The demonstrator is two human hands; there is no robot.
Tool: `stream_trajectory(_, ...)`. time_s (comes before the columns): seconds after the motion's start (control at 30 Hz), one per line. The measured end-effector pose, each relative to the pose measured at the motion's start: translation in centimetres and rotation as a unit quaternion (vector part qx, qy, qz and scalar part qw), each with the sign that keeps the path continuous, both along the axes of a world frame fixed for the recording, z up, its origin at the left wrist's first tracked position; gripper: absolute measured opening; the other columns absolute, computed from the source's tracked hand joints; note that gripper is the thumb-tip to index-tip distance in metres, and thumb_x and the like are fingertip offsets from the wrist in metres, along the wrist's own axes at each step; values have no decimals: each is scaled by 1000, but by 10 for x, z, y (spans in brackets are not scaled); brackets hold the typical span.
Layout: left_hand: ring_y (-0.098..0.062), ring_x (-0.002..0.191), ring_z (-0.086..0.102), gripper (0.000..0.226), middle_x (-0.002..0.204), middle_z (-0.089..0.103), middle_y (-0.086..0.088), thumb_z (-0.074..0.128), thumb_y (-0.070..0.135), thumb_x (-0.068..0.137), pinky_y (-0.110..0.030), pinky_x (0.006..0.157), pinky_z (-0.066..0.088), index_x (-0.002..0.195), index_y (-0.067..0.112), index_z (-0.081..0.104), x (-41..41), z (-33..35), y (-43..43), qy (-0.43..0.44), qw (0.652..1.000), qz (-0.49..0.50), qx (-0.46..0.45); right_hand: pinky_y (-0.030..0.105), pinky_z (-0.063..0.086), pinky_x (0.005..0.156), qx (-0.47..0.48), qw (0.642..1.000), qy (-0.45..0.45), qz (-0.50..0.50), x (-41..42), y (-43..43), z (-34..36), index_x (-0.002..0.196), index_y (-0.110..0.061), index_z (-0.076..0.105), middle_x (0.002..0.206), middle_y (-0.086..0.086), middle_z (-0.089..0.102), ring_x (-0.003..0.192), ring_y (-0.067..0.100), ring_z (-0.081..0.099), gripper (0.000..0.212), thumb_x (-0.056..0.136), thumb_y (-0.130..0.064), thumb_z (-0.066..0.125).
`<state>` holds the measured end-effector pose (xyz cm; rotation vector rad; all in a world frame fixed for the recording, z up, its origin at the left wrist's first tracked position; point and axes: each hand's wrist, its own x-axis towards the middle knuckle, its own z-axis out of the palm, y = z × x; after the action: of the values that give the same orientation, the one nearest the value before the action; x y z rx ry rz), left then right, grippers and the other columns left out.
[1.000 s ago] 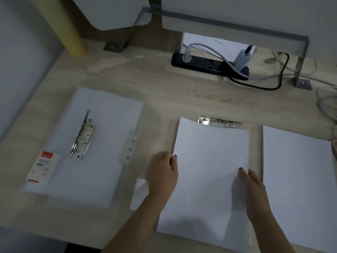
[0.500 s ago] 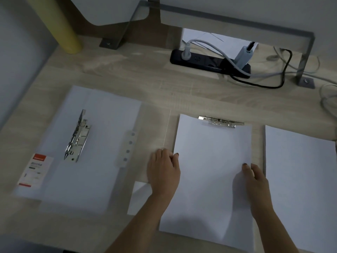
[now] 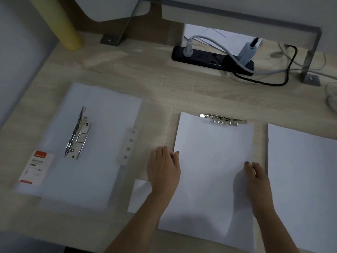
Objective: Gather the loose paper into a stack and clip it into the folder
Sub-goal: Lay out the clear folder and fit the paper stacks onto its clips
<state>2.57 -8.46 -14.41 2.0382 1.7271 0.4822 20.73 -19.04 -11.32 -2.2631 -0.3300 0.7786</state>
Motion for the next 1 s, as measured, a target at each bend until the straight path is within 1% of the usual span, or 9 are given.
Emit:
stream_trajectory(0.2, -18, 60, 51, 22, 67, 58, -4, 69, 23, 81, -29, 50, 44, 73, 12, 52, 2, -1, -1, 21, 1000, -1, 22, 34, 34, 61, -32, 999, -40, 7, -1, 4, 1, 92, 3, 50, 83, 19, 52, 74, 27, 46, 32, 98, -26, 40)
stream_trajectory(0.3, -25, 87, 63, 27, 101, 66, -7, 66, 14, 80, -32, 68, 53, 106, 12, 59, 3, -8, -2, 49, 996, -32, 69, 39, 38, 81, -75, 994, -74, 16, -5, 8, 3, 107, 1, 51, 98, 20, 57, 94, 37, 54, 32, 98, -28, 39)
stream_trajectory(0.43, -23, 135, 33, 59, 143, 47, -4, 29, 2, 79, -32, 100, 46, 134, 17, 48, 3, -18, 1, 82, 967, -217, 105, 45, 42, 84, -149, 978, -146, 9, -16, 15, 2, 116, -1, 47, 112, 23, 59, 103, 41, 55, 39, 95, -33, 45)
stream_trajectory(0.53, -23, 144, 20, 49, 153, 31, -4, 23, 24, 97, -35, 114, 29, 142, 15, 36, 0, -18, -2, 85, 964, -241, 73, 47, 39, 85, -147, 962, -227, 44, -15, 15, 5, 115, 7, 49, 114, 30, 53, 105, 44, 49, 42, 89, -25, 59)
stream_trajectory(0.6, -23, 145, 16, 54, 155, 25, -5, 22, 40, 98, -37, 117, 22, 145, 14, 30, -1, -14, -3, 97, 961, -250, 58, 44, 35, 91, -123, 955, -254, 88, -3, 23, 12, 122, 6, 49, 122, 31, 49, 111, 44, 45, 47, 86, -22, 63)
stream_trajectory(0.7, -23, 146, 11, 58, 156, 20, -5, 25, 43, 97, -37, 117, 17, 147, 13, 25, -1, -16, -4, 113, 958, -258, 55, 31, 37, 94, 9, 994, -99, 47, 16, 54, 26, 134, -5, 43, 133, 9, 45, 119, 23, 47, 49, 90, -22, 57)
stream_trajectory(0.8, -22, 146, 10, 58, 157, 18, -4, 27, 43, 97, -37, 117, 17, 147, 13, 24, -2, -17, -4, 114, 958, -258, 50, 20, 34, 82, 128, 988, 69, -47, 27, 88, 39, 114, -8, 56, 94, -8, 51, 90, 7, 47, 31, 85, -20, 58)
stream_trajectory(0.87, -22, 146, 10, 58, 157, 19, -4, 28, 42, 97, -38, 117, 19, 147, 13, 25, -3, -16, -4, 113, 958, -258, 49, 14, 32, 80, 153, 983, 75, -66, 29, 98, 40, 123, -1, 50, 90, -9, 50, 89, 4, 44, 35, 90, -13, 50)
stream_trajectory(1.0, -21, 146, 13, 57, 156, 21, -4, 29, 41, 97, -38, 116, 22, 146, 13, 28, -2, -14, -3, 108, 959, -257, 48, 2, 36, 82, 164, 986, -4, -22, 14, 107, 38, 139, -14, 40, 129, -4, 52, 112, 2, 47, 47, 93, -5, 41)
